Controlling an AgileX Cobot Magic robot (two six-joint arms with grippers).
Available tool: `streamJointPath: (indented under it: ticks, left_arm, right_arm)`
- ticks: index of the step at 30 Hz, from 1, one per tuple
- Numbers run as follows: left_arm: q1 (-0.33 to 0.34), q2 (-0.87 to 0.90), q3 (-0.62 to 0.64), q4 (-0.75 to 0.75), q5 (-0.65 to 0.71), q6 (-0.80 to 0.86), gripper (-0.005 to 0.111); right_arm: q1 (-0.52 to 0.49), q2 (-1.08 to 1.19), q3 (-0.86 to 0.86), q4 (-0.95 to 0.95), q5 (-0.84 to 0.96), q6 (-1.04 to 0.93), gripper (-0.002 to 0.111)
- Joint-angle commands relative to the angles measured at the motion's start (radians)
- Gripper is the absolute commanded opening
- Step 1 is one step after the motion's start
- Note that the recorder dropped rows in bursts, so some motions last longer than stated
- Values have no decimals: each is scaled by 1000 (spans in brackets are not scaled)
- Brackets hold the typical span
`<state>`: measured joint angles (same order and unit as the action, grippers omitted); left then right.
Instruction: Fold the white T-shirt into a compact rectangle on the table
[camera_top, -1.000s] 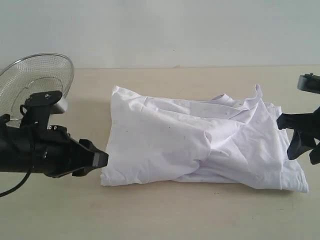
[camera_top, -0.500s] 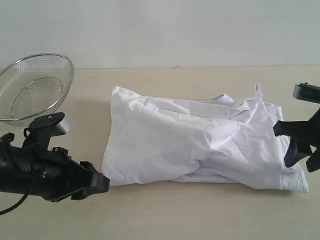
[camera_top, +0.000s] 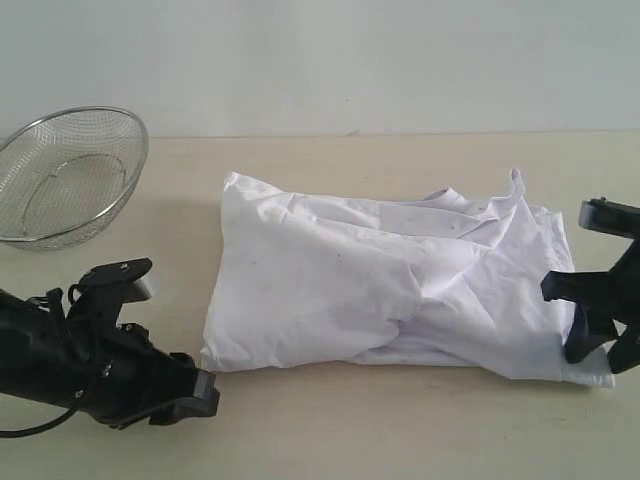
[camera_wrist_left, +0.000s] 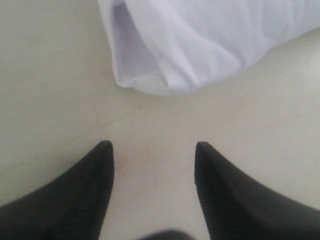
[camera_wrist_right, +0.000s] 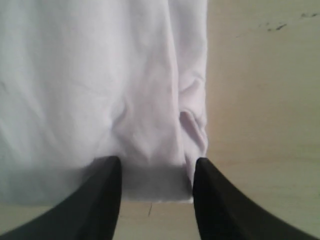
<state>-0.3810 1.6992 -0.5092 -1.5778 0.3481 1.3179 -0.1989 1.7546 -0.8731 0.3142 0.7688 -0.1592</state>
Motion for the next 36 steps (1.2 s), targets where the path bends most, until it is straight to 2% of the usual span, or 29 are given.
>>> streamJointPath:
  ticks: [1, 8, 15, 18, 20, 25, 36]
  left_arm:
    - [-4, 4, -3, 5, -6, -9, 47]
    - [-4, -7, -3, 21, 48, -27, 47]
    - [-4, -68, -3, 21, 14, -35, 44]
    - [-4, -68, -3, 21, 11, -35, 39]
    - [-4, -68, -3, 9, 11, -35, 34]
    - [-4, -68, -3, 4, 11, -27, 23]
    - [-4, -68, -3, 5, 8, -24, 22]
  right_arm:
    - [-1, 2, 4, 48, -16, -52, 41]
    - [-1, 2, 4, 44, -24, -59, 41]
    - [-1, 2, 4, 42, -31, -63, 38]
    - [-1, 2, 4, 42, -31, -68, 19]
    - [-1, 2, 4, 38, -31, -70, 0]
    - [-1, 2, 4, 36, -13, -70, 0]
    - [-1, -95, 4, -52, 96, -28, 0]
